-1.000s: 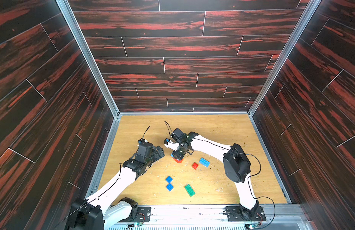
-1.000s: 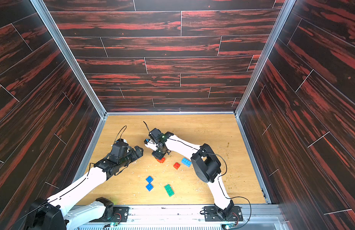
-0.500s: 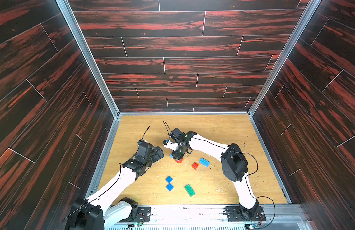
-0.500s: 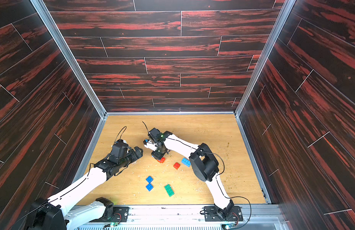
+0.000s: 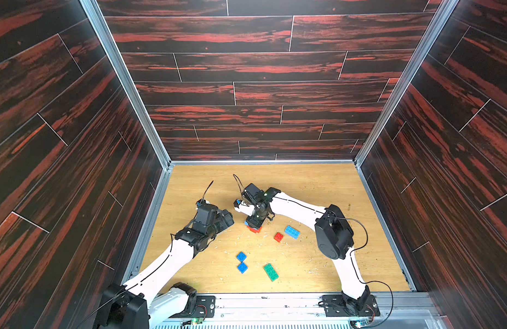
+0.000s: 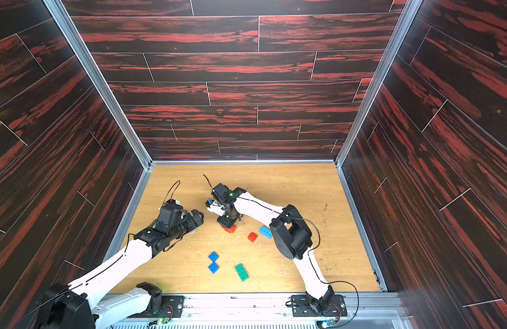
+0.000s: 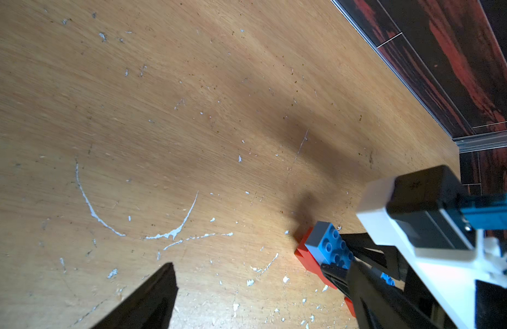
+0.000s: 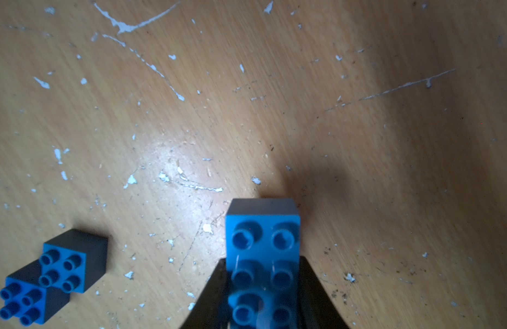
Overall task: Assemble a heart with lego
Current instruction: Assemble the lego brick with the lego brick.
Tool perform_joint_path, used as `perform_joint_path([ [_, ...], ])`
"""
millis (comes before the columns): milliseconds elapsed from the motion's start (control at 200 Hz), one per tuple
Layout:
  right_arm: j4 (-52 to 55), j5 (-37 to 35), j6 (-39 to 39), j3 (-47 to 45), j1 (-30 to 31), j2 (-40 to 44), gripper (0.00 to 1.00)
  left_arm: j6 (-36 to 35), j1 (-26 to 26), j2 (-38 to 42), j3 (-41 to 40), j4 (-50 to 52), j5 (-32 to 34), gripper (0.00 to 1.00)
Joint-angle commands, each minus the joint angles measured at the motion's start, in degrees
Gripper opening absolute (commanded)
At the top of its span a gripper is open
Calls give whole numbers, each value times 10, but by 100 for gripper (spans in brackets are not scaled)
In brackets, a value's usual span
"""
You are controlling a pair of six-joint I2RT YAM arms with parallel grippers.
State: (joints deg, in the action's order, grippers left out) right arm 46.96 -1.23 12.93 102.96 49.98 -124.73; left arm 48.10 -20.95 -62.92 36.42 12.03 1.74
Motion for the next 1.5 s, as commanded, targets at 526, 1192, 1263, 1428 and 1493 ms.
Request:
perform_joint_path([
  [526, 0, 23, 5, -109, 16, -52, 2, 7, 4, 3, -23, 14, -5, 97],
  [1192, -6, 71, 87, -134, 18, -37, 15, -17, 4, 2, -37, 10, -22, 95],
  [1263, -19, 68, 81, -130, 18, -16, 24, -18, 3, -1, -34, 11, -25, 95],
  [1428, -34, 51, 78, -125, 18, 12, 36, -18, 4, -2, -31, 12, -28, 95],
  [1493, -36, 48, 78, -126, 18, 17, 40, -17, 4, -2, -31, 12, -29, 95],
])
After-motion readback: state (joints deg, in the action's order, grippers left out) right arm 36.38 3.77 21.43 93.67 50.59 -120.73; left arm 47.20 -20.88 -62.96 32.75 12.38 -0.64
